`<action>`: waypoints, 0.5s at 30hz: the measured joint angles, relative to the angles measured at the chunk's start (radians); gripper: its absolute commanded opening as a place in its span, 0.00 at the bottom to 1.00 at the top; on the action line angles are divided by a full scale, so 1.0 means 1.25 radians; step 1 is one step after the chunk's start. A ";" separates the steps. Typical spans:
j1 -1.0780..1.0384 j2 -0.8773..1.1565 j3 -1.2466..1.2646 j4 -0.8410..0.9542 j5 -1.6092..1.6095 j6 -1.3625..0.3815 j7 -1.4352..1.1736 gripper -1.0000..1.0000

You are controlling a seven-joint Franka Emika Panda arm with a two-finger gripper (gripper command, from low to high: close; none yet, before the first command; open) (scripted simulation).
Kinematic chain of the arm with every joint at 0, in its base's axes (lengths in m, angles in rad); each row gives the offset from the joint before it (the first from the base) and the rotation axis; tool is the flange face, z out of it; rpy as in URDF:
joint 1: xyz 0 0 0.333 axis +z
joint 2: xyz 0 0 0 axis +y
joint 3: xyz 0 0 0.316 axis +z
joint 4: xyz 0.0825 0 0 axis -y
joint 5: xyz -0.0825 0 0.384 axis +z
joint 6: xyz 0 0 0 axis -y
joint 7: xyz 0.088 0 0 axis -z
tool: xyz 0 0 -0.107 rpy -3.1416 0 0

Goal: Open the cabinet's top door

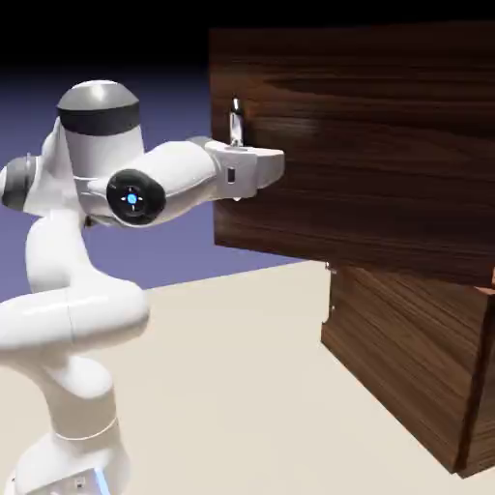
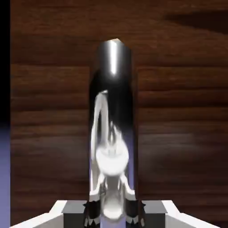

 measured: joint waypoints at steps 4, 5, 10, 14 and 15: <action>-0.037 0.116 -0.021 0.054 -0.100 -0.080 -0.093 0.00; -0.044 0.145 -0.024 0.070 -0.125 -0.097 -0.116 0.00; -0.070 0.290 -0.032 0.157 -0.250 -0.161 -0.232 0.00; -0.077 0.406 -0.034 0.237 -0.347 -0.194 -0.317 0.00; -0.077 0.435 -0.034 0.258 -0.371 -0.201 -0.336 0.00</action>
